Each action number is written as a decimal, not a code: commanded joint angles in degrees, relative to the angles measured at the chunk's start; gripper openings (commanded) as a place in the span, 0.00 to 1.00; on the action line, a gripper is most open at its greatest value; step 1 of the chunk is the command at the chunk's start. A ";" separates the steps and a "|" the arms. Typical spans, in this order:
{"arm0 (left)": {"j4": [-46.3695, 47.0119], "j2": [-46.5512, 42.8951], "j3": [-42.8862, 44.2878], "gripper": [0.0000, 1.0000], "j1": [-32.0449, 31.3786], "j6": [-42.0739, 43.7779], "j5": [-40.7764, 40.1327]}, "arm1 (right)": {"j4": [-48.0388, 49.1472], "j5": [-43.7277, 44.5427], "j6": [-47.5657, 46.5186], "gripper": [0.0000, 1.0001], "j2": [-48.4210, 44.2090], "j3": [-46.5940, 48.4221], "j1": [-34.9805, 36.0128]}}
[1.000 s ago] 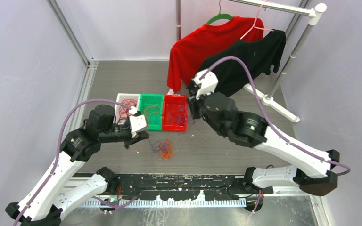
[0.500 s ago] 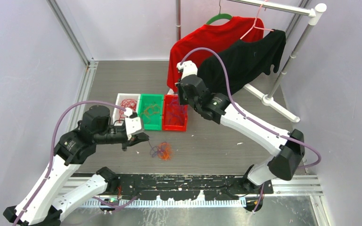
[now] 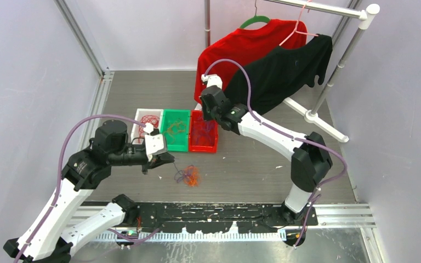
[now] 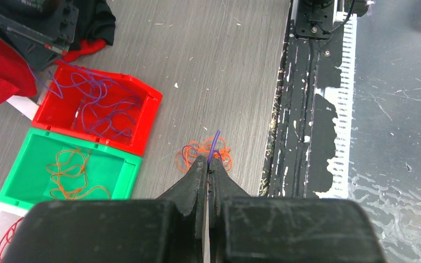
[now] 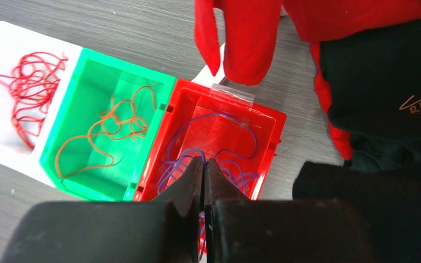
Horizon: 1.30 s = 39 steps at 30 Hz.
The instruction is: Untangle the cables
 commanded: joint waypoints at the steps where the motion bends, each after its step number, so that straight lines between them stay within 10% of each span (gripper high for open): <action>1: 1.70 0.26 2.39 0.00 -0.13 -0.62 1.77 | 4.58 -0.18 2.61 0.01 3.12 0.70 -0.95; 14: 1.79 1.59 4.32 0.00 -0.13 -0.89 2.23 | 3.94 2.31 3.78 0.03 12.10 0.61 -1.05; 23: 1.79 3.61 7.56 0.00 -0.06 -1.26 2.86 | 6.50 -2.08 2.25 0.54 1.95 -4.12 -0.53; 39: 4.89 7.45 13.08 0.00 -0.19 -4.25 3.61 | 39.21 -21.61 -0.50 0.69 -32.66 -47.96 9.52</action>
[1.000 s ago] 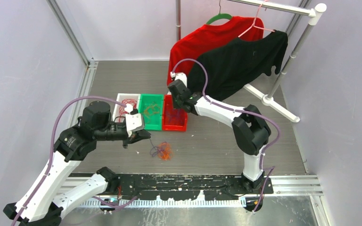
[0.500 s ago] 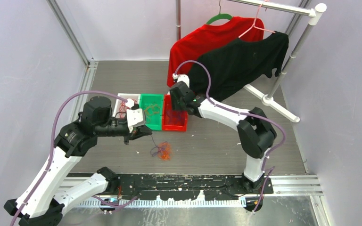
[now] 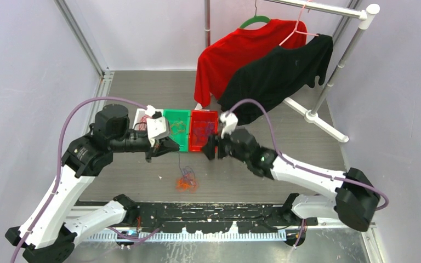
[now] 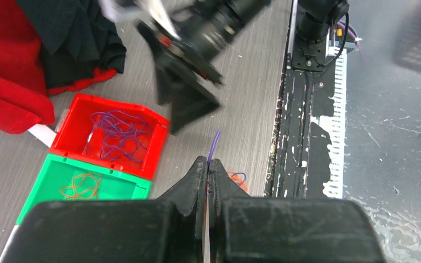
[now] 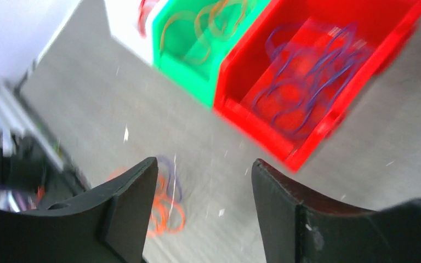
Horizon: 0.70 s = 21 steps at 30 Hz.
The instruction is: Untangle the cables
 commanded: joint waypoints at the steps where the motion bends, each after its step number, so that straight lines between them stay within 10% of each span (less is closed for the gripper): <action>1: 4.43 0.31 3.21 0.00 -0.17 -1.63 1.89 | 18.85 -7.67 -5.17 0.72 -8.24 -13.31 5.81; 13: 4.80 2.27 6.43 0.00 -0.21 -3.78 2.52 | 26.42 -8.19 -13.34 0.82 -1.20 -3.35 16.03; 21: 3.87 3.15 9.79 0.00 -0.18 -4.61 3.31 | 32.74 -3.43 -12.56 0.69 10.97 0.75 16.10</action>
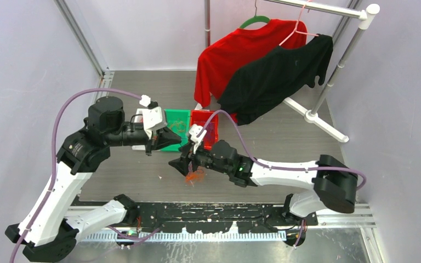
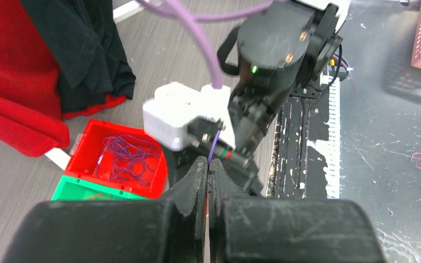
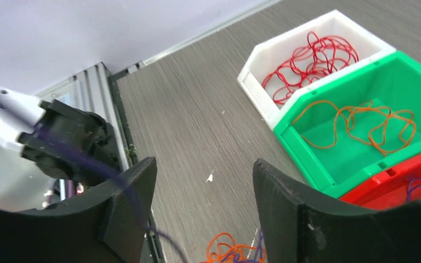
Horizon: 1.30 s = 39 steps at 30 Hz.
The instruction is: Untangle the cables
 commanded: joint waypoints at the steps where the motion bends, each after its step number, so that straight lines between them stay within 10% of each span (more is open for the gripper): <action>1: 1.90 0.23 4.16 0.00 -0.11 -1.14 2.17 | 7.63 2.62 0.55 0.68 3.38 0.34 0.36; 20: 4.32 6.87 24.89 0.00 -0.10 -4.15 2.73 | 23.01 11.15 8.90 0.53 13.21 -20.01 0.34; 39: 35.75 8.80 32.14 0.00 -0.11 6.21 -16.13 | 28.24 17.50 9.53 0.65 14.38 -27.68 2.45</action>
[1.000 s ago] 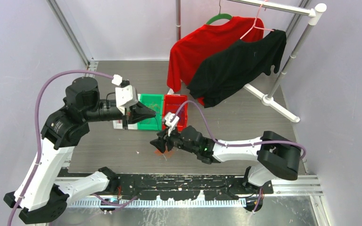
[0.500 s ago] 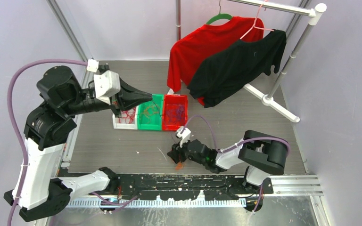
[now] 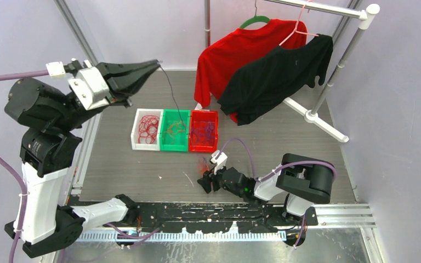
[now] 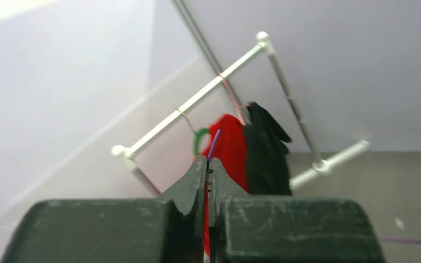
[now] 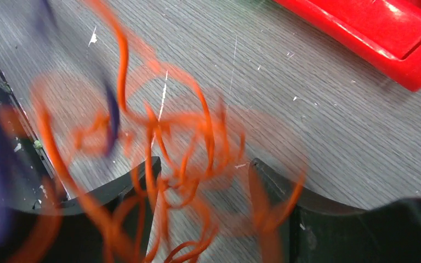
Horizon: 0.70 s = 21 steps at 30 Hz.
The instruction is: Untangle the cables
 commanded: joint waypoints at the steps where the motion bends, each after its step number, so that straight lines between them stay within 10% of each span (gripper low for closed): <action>1: 14.75 0.55 2.88 0.00 -0.16 6.26 -5.96 | 3.98 2.84 -0.25 0.65 -0.01 -0.37 0.50; 12: 13.22 1.28 4.71 0.00 -0.15 7.84 -5.34 | 3.41 3.54 0.06 0.63 -3.30 -1.45 0.85; 21: 10.89 -0.01 3.38 0.00 -0.09 7.49 -2.97 | -15.67 -0.09 -6.17 0.80 -19.71 9.31 0.99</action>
